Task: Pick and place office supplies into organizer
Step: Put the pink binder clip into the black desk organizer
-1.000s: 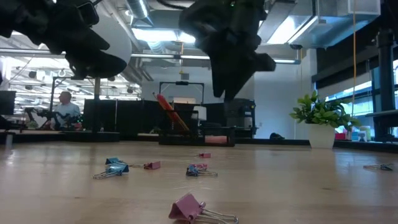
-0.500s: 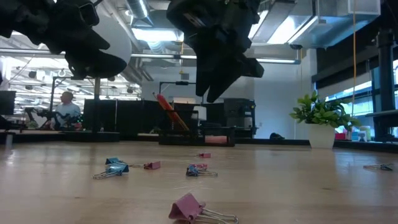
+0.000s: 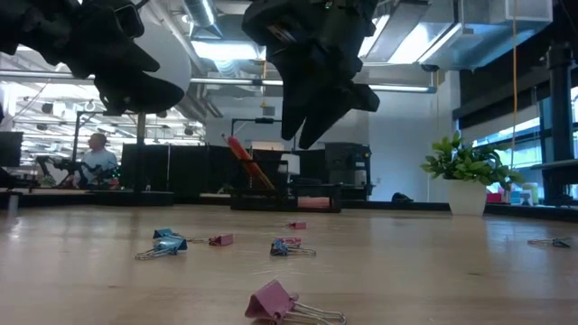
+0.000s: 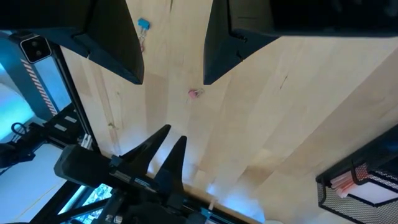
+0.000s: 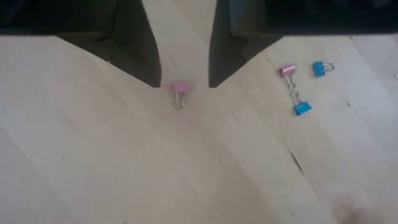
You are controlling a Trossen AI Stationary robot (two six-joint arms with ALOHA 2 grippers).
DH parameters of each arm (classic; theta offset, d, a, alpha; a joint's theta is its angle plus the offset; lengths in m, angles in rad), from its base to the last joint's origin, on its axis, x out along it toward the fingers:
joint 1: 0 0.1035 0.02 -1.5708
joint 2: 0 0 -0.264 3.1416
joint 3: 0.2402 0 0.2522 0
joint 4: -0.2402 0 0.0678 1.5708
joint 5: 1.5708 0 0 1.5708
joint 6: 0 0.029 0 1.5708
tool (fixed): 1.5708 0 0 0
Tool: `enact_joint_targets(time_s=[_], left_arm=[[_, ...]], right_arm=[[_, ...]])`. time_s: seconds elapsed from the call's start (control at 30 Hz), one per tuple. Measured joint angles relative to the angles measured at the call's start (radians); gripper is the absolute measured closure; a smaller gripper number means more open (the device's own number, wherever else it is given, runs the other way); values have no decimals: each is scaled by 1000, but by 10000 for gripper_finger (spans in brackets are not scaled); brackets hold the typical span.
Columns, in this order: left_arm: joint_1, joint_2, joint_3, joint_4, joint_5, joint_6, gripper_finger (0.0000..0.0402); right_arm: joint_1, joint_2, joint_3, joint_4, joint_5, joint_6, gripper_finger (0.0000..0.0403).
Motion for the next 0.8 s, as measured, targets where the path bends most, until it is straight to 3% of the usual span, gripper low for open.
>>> enact_joint_targets(time_s=[0.23, 0.4, 0.53, 0.8], left_arm=[[0, 0, 0, 0, 0, 1, 242], [0, 0, 0, 0, 0, 1, 242], [0, 0, 0, 0, 0, 1, 242], [0, 0, 0, -10, -1, 1, 242]], right_arm=[[0, 0, 0, 4, 0, 3, 157], [6, 0, 0, 4, -5, 20, 112], [7, 20, 0, -6, -8, 60, 108], [7, 89, 0, 13, -32, 27, 137]])
